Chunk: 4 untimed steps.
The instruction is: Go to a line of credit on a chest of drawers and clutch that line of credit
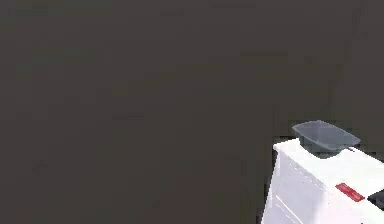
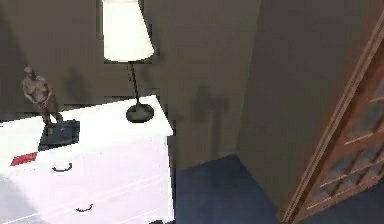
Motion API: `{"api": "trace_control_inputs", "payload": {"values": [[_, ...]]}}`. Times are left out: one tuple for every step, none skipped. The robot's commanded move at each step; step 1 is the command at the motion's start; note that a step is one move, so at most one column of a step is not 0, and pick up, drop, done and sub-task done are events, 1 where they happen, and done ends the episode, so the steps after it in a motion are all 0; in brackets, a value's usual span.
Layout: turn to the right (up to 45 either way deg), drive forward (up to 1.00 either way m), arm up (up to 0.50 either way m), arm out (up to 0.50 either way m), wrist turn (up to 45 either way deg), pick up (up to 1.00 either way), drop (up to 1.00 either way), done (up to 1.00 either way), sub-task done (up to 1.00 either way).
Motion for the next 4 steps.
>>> {"api": "trace_control_inputs", "payload": {"values": [[45.0, 0.0, 0.0, 0.0, 0.0, 0.0, 0.0, 0.0, 0.0], [21.0, 0.0, 0.0, 0.0, 0.0, 0.0, 0.0, 0.0, 0.0], [0.0, 0.45, 0.0, 0.0, 0.0, 0.0, 0.0, 0.0, 0.0], [-45.0, 0.0, 0.0, 0.0, 0.0, 0.0, 0.0, 0.0, 0.0]]}}
